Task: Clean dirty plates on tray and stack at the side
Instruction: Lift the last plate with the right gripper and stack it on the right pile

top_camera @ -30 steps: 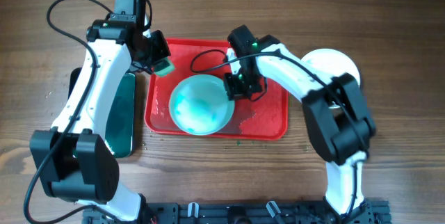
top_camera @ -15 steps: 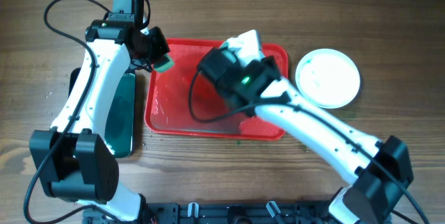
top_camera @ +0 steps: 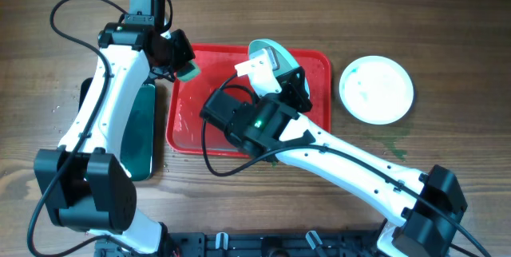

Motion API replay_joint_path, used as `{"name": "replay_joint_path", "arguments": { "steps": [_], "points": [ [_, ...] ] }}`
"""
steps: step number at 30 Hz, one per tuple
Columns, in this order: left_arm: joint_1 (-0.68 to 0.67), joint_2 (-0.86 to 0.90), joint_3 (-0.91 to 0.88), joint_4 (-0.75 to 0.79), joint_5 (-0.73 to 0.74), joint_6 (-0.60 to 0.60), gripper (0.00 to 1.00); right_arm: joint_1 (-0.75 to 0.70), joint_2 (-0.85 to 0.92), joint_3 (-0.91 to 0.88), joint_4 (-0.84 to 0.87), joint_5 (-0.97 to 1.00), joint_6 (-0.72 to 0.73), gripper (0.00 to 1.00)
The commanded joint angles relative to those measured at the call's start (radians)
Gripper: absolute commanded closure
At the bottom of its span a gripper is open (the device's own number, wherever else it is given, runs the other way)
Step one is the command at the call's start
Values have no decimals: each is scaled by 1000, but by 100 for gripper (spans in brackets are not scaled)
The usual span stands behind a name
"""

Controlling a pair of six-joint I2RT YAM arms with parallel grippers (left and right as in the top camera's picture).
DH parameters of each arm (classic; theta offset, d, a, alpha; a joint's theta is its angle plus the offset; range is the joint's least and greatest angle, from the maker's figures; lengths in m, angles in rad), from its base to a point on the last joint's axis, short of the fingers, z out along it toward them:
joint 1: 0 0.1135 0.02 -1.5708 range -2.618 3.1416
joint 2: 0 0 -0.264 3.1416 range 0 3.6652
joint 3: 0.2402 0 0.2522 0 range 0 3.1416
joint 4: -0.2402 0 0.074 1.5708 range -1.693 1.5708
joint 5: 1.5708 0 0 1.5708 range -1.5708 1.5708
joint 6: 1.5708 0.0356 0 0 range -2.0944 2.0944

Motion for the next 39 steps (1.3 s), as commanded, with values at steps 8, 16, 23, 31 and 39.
{"name": "replay_joint_path", "arguments": {
  "steps": [8,16,23,31,39],
  "points": [
    [4,0,10,3,13,-23,96,-303,-17,10,64,-771,29,96],
    [4,0,10,2,13,-23,96,-787,-16,10,150,-1284,-88,96],
    [4,0,10,-1,13,-22,96,-1189,-16,-56,152,-1294,-88,96],
    [4,0,10,-2,13,-22,96,-1327,-14,-283,294,-1301,-90,96],
    [4,0,10,-1,13,-22,96,-1272,-13,-350,323,-1302,-142,76]
  ]
}}
